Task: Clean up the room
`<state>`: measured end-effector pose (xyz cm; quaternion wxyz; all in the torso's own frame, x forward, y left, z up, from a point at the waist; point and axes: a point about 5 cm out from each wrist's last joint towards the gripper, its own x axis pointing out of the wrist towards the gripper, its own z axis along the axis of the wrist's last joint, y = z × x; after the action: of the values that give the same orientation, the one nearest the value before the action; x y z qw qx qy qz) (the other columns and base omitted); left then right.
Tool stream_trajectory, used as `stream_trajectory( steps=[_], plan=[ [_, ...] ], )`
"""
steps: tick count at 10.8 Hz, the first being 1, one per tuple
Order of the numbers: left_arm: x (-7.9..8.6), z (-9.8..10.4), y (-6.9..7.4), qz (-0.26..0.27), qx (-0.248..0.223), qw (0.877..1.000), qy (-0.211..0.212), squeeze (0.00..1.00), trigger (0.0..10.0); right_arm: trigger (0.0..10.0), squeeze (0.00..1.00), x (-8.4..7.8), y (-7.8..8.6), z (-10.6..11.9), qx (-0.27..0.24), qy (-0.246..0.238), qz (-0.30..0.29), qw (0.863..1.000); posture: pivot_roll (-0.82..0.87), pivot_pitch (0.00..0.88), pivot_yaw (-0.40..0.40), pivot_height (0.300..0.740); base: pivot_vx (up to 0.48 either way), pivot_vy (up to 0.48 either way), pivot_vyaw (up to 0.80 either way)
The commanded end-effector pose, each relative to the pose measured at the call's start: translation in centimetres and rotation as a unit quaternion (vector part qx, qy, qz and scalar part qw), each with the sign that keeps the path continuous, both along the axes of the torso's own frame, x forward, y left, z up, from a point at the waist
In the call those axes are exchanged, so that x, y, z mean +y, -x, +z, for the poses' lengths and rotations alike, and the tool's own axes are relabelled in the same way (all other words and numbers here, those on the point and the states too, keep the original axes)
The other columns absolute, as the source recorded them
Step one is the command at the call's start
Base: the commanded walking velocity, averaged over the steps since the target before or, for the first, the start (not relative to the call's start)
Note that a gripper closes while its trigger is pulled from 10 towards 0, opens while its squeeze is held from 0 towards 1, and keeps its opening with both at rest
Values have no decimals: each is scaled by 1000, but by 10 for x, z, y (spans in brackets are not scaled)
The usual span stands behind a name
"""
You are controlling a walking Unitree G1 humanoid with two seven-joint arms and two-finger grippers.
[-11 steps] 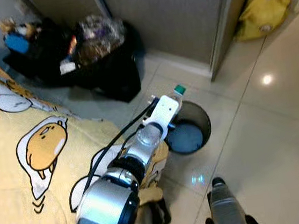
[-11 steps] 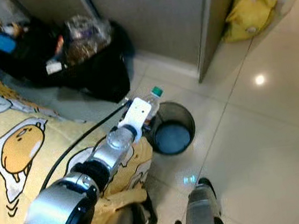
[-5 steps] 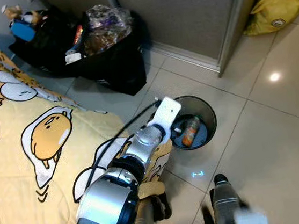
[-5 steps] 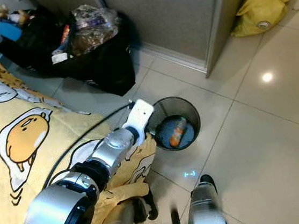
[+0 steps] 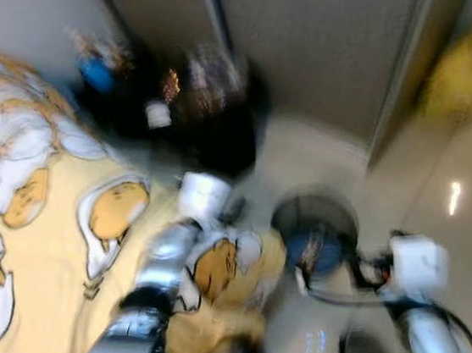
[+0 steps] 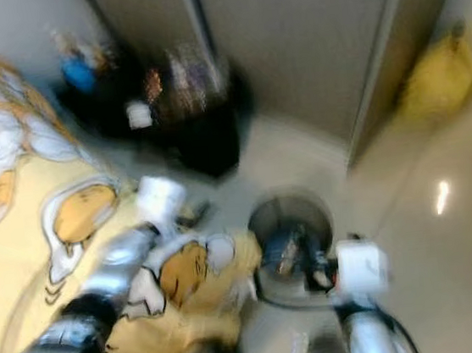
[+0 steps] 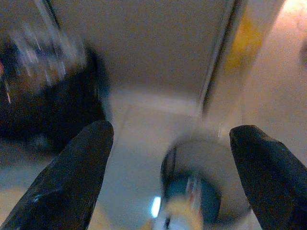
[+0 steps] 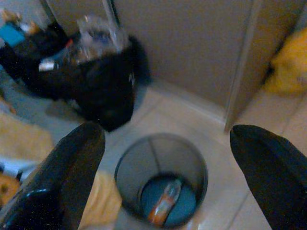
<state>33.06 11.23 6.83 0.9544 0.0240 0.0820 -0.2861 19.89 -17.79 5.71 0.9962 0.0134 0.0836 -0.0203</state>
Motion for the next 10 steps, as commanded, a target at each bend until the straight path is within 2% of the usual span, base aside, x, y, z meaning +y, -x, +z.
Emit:
stream_trajectory(
  steps=[1, 2, 3, 4, 5, 6, 7, 8, 9, 10],
  plan=[
    [24, -1, 19, 14, -19, 999, 38, 0, 10000, 10000, 0, -4, -17, -4, 5, -14, 13, 1000, -2, 0, 73, 740, 0, -480, 0],
    [24, -1, 19, 14, -19, 999, 38, 0, 10000, 10000, 0, -4, -17, -4, 5, -14, 13, 1000, -2, 0, 73, 740, 0, -480, 0],
    [65, -5, 42, 74, -18, 995, 62, 0, 10000, 10000, 0, -4, -42, -6, -4, -13, 30, 999, 39, 0, 74, 740, 0, -480, 606],
    [81, -20, 48, 161, -10, 986, 43, 0, 10000, 10000, 0, -6, -54, -9, 2, -32, 20, 999, 67, 0, 29, 740, 0, -480, 563],
    [86, -24, 48, 219, 2, 975, 44, 0, 10000, 10000, 0, -3, -55, -11, 6, -32, 40, 999, 71, 0, 16, 740, 0, 0, 538],
    [91, -27, 51, 286, 16, 958, 15, 0, 10000, 10000, 0, -3, -54, -17, 16, -29, 62, 998, 75, 0, 2, 740, 0, 0, 500],
    [85, -24, 49, 295, 15, 955, 11, 0, 10000, 10000, 0, -8, -55, -24, 21, -38, 56, 997, 72, 0, 6, 740, 0, 0, 481],
    [75, -16, 44, 272, -3, 962, 15, 0, 10000, 10000, 0, -4, -60, -19, 11, -70, 58, 996, 63, 0, 27, 740, 0, 0, 469],
    [67, -11, 40, 252, -11, 967, 25, 0, 10000, 10000, 0, 5, -70, -6, -17, -82, 77, 994, 54, 0, 44, 740, 0, 0, 463],
    [56, 0, 32, 219, -33, 975, 13, 0, 10000, 10000, 0, 12, -79, 3, -43, -60, 92, 993, 34, 0, 81, 740, 0, 480, 456]
  ],
)
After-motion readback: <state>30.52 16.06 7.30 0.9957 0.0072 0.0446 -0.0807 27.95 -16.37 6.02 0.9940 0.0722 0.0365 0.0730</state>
